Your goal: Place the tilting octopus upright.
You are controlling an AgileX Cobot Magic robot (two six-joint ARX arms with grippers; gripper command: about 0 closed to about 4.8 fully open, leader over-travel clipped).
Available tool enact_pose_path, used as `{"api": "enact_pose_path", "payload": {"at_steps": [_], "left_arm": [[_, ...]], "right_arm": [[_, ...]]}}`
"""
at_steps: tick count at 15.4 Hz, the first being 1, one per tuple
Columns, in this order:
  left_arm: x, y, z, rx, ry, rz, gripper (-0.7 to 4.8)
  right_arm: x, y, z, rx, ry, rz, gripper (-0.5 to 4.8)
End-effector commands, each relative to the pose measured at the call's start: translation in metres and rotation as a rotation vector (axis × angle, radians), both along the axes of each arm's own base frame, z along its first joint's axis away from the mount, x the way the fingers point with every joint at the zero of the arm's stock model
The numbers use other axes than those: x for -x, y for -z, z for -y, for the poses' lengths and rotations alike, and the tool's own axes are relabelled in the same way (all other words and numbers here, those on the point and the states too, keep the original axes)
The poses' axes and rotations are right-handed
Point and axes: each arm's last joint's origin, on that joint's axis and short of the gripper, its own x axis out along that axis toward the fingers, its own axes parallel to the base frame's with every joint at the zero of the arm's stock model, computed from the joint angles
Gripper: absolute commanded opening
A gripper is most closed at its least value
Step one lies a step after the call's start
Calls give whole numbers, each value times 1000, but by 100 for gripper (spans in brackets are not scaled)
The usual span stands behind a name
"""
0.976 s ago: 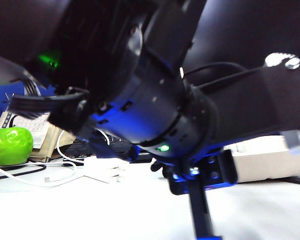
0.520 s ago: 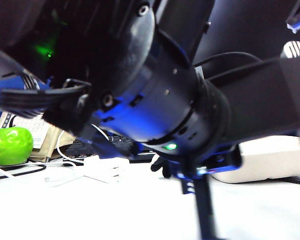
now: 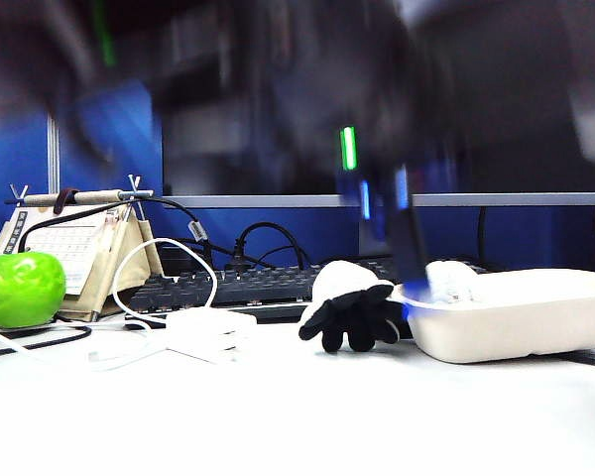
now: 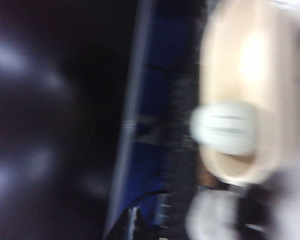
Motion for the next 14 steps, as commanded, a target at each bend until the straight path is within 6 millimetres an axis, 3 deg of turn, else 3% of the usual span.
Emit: {"api": "enact_pose_path", "payload": {"at_steps": [1, 6, 14], "left_arm": [[2, -34, -8, 126, -11, 34, -5], [8, -97, -40, 350, -97, 62, -5], [13, -139, -74, 426, -218, 88, -5]], "right_arm": [[-1, -2, 0, 11, 20, 32, -1], [-4, -7, -1, -6, 35, 90, 0], [-5, -8, -1, -15, 28, 99, 0]]}}
